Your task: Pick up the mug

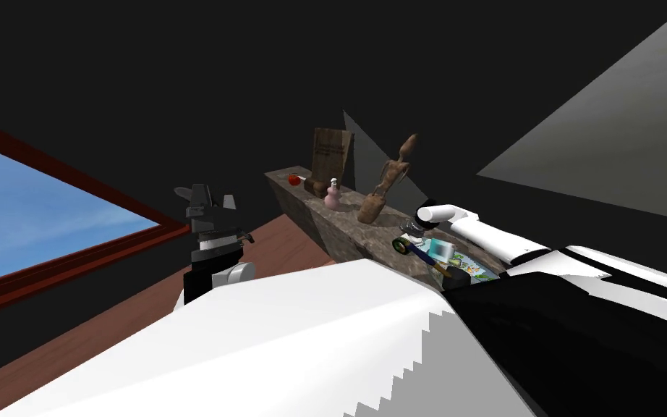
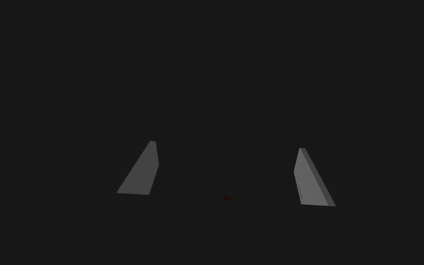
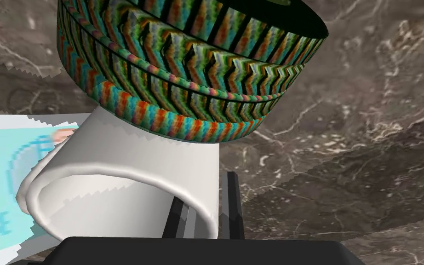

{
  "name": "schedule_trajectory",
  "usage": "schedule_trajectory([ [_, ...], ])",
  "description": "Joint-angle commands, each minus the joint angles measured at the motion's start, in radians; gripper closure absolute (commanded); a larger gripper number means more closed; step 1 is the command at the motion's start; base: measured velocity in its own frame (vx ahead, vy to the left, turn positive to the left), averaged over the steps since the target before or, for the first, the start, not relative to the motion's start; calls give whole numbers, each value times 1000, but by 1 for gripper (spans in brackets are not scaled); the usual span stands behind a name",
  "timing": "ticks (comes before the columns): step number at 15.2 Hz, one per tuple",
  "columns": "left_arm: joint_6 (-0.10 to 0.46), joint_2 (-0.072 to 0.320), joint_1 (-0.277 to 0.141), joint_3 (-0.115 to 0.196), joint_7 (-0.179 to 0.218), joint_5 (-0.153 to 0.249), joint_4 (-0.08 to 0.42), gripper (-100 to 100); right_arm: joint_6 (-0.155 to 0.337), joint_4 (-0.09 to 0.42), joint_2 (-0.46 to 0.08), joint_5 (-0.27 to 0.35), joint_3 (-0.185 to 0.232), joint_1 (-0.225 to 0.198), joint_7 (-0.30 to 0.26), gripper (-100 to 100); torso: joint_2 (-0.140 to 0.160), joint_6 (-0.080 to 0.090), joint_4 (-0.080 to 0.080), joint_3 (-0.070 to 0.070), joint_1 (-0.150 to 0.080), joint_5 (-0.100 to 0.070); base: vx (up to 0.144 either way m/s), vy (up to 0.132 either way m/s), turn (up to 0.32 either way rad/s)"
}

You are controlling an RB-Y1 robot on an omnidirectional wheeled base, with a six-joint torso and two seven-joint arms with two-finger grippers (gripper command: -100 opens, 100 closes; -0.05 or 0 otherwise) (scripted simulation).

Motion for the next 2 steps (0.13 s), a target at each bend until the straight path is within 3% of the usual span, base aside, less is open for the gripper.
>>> schedule_trajectory([
  [1, 0, 0, 0, 0, 0, 0, 0, 0, 23, -17, -29, -23, -10, -6, 1, 100, 0, 0, 0, 0, 0, 0, 5, 40, -100],
  [2, 0, 0, 0, 0, 0, 0, 0, 0, 8, -8, -13, -9, -4, -2, 1, 100, 0, 0, 0, 0, 2, 0, 4, 24, -41],
])
